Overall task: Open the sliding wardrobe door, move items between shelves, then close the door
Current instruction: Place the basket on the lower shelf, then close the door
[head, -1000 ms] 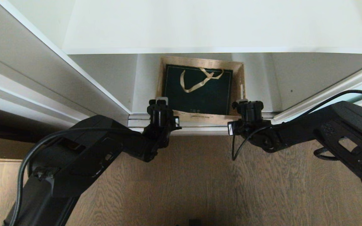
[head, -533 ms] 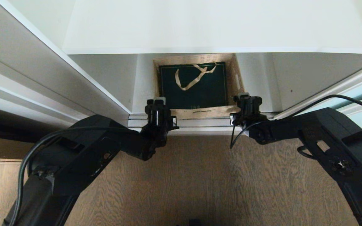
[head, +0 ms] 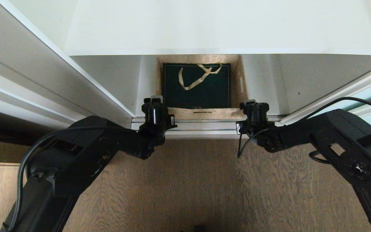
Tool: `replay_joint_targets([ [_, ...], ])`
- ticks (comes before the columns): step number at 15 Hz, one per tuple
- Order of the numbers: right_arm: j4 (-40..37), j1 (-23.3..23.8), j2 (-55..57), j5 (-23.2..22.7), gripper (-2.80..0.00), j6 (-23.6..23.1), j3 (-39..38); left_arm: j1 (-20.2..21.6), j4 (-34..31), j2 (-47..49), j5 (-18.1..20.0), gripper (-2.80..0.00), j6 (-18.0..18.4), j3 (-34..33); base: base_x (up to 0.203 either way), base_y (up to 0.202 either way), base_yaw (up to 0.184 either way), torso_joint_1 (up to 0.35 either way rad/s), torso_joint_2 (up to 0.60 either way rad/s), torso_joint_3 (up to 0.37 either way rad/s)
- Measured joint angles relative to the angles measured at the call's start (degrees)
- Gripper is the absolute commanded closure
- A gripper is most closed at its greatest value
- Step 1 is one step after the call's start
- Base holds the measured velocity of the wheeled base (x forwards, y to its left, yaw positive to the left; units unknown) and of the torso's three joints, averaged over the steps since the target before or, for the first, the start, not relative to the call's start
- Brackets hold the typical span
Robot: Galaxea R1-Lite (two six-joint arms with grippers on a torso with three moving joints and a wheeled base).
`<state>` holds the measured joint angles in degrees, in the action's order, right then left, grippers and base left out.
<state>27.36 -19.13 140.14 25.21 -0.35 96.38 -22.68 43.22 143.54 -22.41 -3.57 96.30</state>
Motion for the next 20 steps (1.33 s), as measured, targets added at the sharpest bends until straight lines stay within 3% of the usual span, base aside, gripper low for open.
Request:
replay_joint_targets([
  [4, 1.1, 0.0, -2.5, -0.1, 0.0, 0.3, -2.7, 0.1, -0.6, -0.3, -0.3, 0.0, -0.1, 2.0, 0.0, 0.0, 0.0, 0.0, 0.0, 0.0],
  [7, 2.9, -0.9, -8.1, -0.4, 0.0, 0.3, -11.6, 0.0, -0.6, -4.2, -0.1, 0.0, 0.0, -1.8, 0.0, 0.0, 0.0, 0.0, 0.0, 0.0],
  [12, 6.5, -3.5, -24.2, -0.5, 0.0, -0.3, -29.5, -0.5, -0.6, -19.9, -0.4, 0.0, 1.1, -14.8, 0.0, 0.0, 0.0, 0.0, 0.0, 0.0],
  [15, 5.8, -6.5, -36.4, -0.1, 0.0, -0.3, -41.2, -0.7, -0.4, -29.7, -3.3, 0.0, 4.1, -23.8, 0.0, 0.0, 0.0, 0.0, 0.0, 0.0],
  [20, 2.8, -10.7, -56.7, 4.8, 0.0, -0.4, -56.3, -0.7, -2.1, -44.8, -6.8, 0.0, 6.0, -38.5, 0.0, 0.0, 0.0, 0.0, 0.0, 0.0],
])
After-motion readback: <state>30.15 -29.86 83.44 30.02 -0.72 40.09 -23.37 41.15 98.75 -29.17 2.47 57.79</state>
